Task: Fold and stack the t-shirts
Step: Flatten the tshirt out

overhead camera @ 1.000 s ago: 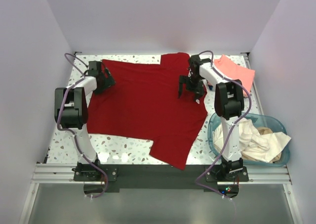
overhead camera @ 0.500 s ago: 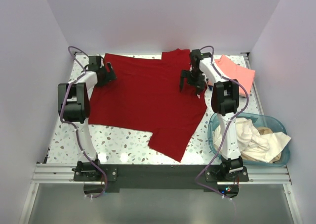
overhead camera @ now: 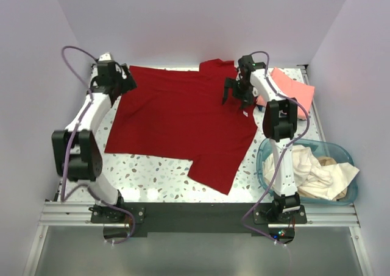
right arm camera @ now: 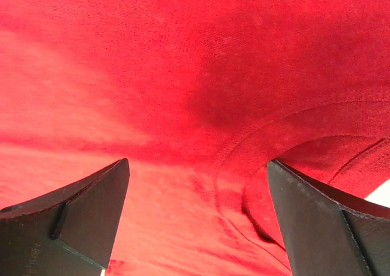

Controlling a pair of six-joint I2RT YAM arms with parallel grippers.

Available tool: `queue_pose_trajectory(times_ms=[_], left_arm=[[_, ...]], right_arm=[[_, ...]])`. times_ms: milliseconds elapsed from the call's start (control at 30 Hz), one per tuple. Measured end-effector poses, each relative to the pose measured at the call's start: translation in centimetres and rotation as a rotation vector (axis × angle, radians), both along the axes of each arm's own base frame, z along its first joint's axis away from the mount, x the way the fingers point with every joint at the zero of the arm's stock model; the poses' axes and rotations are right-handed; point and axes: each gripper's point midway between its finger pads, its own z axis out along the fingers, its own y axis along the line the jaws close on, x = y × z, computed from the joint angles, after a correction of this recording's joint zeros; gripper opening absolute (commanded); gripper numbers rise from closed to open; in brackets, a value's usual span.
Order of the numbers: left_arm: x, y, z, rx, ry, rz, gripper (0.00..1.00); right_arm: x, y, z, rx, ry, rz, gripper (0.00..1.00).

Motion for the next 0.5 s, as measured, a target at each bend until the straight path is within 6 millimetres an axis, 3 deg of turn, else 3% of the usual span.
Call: queue_pose_trajectory(times_ms=[100, 167, 233, 333, 433, 500], left_arm=[[-4.1, 2.2, 4.9, 0.024, -0.095, 0.092, 0.86], [-7.4, 4.5, 5.5, 0.032, -0.106, 0.168, 0.82], [-10.5, 6.9, 3.9, 0.034, -0.061, 0.25, 0.8], [-15.4, 9.6, -1.4, 0.033, 0.094, 0.359, 0.72], [-19.6, 9.5, -6.2, 0.011, 0.262, 0.393, 0.6], [-21.4, 9.1, -7.9, -0.001, 0.328, 0.395, 0.55]], right_arm=[[0.2, 0.5, 1.3, 0.036, -0.039, 0.002, 0.96], [-0.8, 0.7, 2.7, 0.058, -0.053, 0.005, 0.95], [-1.9, 0.8, 4.5, 0.069, -0.072, 0.01, 0.95], [-3.7, 1.0, 7.2, 0.087, -0.112, 0.024, 0.94], [-5.8, 1.4, 9.0, 0.106, -0.131, 0.041, 0.94], [-7.0, 1.5, 9.3, 0.113, -0.132, 0.05, 0.94]])
